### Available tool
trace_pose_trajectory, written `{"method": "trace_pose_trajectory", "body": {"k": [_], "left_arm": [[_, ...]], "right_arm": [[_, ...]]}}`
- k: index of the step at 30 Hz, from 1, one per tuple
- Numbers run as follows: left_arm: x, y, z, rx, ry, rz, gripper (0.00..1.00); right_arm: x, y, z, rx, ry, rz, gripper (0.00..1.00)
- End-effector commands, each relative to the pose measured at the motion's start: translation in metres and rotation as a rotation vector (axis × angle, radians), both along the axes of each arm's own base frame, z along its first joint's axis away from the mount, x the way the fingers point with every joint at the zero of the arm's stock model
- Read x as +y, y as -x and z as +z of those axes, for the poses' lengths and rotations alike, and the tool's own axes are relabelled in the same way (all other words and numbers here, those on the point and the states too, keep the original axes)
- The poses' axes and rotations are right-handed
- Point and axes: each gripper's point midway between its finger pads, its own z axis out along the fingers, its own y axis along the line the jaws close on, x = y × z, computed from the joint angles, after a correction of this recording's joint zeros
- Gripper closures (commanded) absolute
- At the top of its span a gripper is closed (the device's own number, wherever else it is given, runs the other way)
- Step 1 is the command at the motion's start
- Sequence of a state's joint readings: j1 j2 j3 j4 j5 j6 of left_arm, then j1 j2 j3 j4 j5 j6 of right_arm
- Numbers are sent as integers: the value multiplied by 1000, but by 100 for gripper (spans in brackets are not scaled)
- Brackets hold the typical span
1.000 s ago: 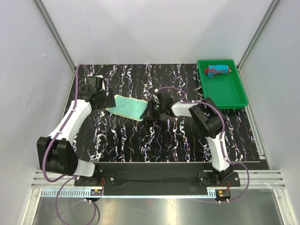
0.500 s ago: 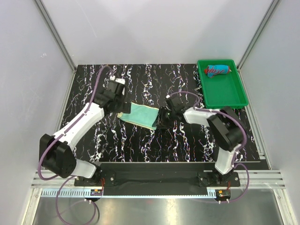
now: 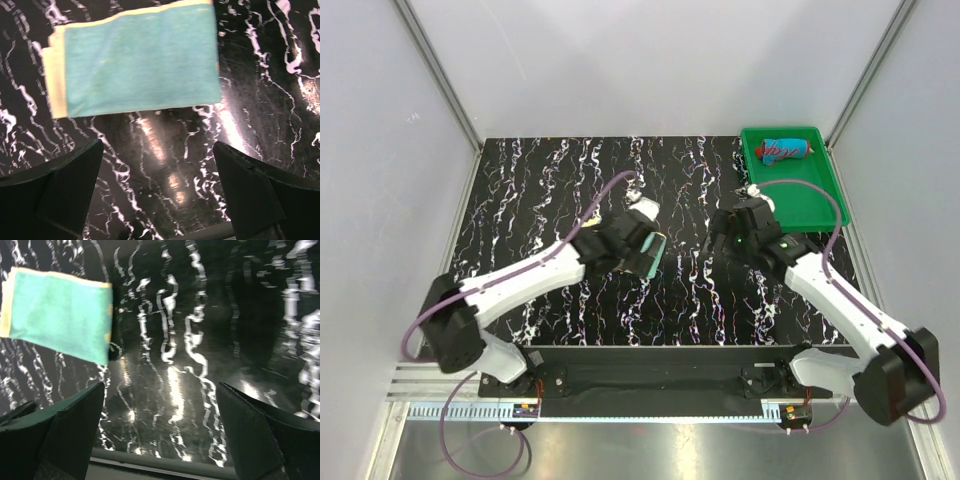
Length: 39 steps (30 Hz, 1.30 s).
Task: Roll the towels
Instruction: Fold the towel, then roll the towel
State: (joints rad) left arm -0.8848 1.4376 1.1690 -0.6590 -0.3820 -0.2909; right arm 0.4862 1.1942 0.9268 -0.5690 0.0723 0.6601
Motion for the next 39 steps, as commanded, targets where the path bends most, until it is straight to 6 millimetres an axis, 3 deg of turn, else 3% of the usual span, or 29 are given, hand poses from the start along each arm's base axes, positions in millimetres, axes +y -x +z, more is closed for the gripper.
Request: {"method": "trace_pose_trajectory", "body": {"k": [1,2,4,6,15,21,24,32,39], "left_arm": [[-16,-17,-16,-48,-97,67,1],[-25,-19,-15,-57,-106,63,3],[-41,-15,-35,-44,-172,20,9],[-57,-14,-41,-47,-180,-12,13],[-86,-19,-80,-6,-199,-92,20],[-90,-24,-104,12,-251,-100,30],[-89,-28,-108,3,-276,-91,44],[-83,-30,-129,11,-339,-70,52],[-75,-26,-139,25,-353,-56,71]], "right_arm": [[-41,10,5,-1,150,-79,0],[-43,12,8,-6,146,-84,0],[-44,15,7,-4,138,-85,0],[-44,17,6,3,134,-86,0],[-46,23,-12,39,142,-76,0],[-42,20,-20,54,135,-71,0],[-43,19,-22,57,140,-71,0],[-45,18,-29,75,149,-69,0],[-46,16,-33,80,150,-74,0]]}}
